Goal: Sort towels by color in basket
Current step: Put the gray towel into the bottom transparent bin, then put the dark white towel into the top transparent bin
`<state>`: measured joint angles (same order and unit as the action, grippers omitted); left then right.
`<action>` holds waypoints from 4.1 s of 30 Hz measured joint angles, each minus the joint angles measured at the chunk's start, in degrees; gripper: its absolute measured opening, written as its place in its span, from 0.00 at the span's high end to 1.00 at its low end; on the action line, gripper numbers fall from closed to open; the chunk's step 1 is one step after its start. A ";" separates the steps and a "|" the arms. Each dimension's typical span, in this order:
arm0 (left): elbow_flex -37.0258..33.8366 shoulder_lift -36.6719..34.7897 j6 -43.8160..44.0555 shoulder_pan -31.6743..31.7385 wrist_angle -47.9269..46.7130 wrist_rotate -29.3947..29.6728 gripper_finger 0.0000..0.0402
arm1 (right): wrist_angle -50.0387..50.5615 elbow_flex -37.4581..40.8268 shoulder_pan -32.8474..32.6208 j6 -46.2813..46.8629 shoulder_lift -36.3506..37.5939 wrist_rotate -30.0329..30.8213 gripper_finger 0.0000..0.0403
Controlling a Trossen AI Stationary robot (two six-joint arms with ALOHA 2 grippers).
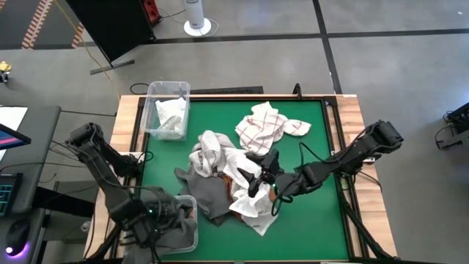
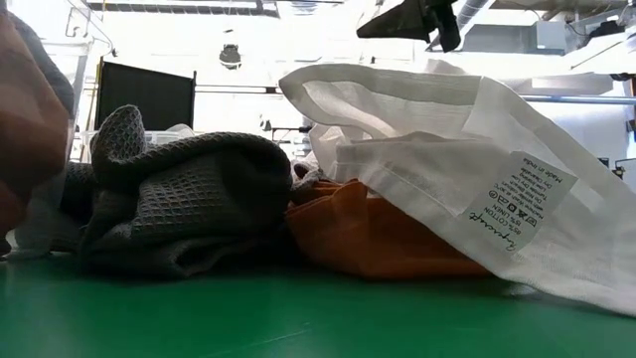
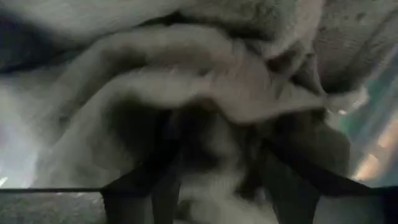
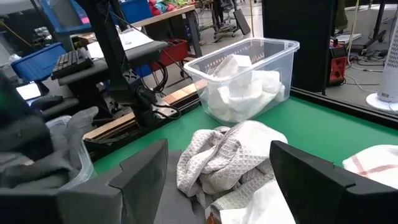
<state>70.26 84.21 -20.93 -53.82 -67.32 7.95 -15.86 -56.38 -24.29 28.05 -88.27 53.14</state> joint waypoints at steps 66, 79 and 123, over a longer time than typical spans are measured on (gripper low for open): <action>-3.63 -9.00 13.91 0.60 18.76 -6.47 0.66 | 0.37 0.00 0.33 0.02 -0.13 -0.09 0.23; -18.96 -6.30 16.95 0.37 31.92 -15.05 0.66 | 0.37 0.00 0.28 0.42 -0.13 -0.15 0.23; -9.99 -14.94 28.76 18.40 32.47 22.33 0.66 | 1.14 0.00 1.88 2.21 -1.40 -0.90 0.23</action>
<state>60.28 69.27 7.84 -35.43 -34.84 30.28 -14.72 -56.38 -22.41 30.26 -89.67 52.25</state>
